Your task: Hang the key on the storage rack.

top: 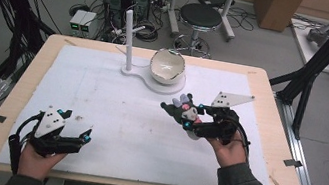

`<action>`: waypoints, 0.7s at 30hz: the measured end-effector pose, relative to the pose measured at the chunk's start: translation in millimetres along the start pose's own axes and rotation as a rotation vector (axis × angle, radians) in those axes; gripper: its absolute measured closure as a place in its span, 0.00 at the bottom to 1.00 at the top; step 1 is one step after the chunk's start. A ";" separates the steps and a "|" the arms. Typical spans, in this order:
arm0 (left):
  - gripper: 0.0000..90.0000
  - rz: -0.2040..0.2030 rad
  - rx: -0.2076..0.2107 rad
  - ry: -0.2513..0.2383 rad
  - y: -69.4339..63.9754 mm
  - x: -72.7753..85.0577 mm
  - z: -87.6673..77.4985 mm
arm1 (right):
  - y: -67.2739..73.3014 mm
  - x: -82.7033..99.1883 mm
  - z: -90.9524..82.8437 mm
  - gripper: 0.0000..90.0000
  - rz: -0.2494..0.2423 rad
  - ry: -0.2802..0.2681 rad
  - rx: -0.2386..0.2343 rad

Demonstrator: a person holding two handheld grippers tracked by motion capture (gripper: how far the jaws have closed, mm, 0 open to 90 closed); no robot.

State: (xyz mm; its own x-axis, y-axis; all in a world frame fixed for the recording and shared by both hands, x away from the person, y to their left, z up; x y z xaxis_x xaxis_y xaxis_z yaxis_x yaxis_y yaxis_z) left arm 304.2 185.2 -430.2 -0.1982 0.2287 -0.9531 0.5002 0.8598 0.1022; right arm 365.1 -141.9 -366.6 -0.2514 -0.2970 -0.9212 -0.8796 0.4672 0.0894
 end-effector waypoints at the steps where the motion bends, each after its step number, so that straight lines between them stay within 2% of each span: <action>1: 0.17 -0.001 -0.001 -0.001 0.0 -0.1 0.0 | 0.5 -1.7 1.8 0.46 0.000 0.000 -0.005; 21: 0.17 -0.002 0.000 -0.004 1.1 0.3 -0.6 | 3.8 -41.6 35.4 0.46 -0.013 -0.011 -0.089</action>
State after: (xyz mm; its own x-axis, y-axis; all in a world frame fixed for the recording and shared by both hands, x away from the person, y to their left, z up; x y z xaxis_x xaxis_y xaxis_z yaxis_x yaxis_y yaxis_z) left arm 304.2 186.5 -430.2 -0.1961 0.2255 -0.9543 0.5002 0.8601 0.1005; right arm 386.5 -98.3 -341.3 -0.2354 -0.2937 -0.9264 -0.9155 0.3870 0.1100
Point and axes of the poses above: each handheld gripper's, and its own axes: z roughly forward along the jaws, x roughly out of its underside, y roughly to its left, the point moved 9 cm from there along z, roughly forward along the jaws, and after that the axes turned 8 degrees about -y, right-handed, at the moved point
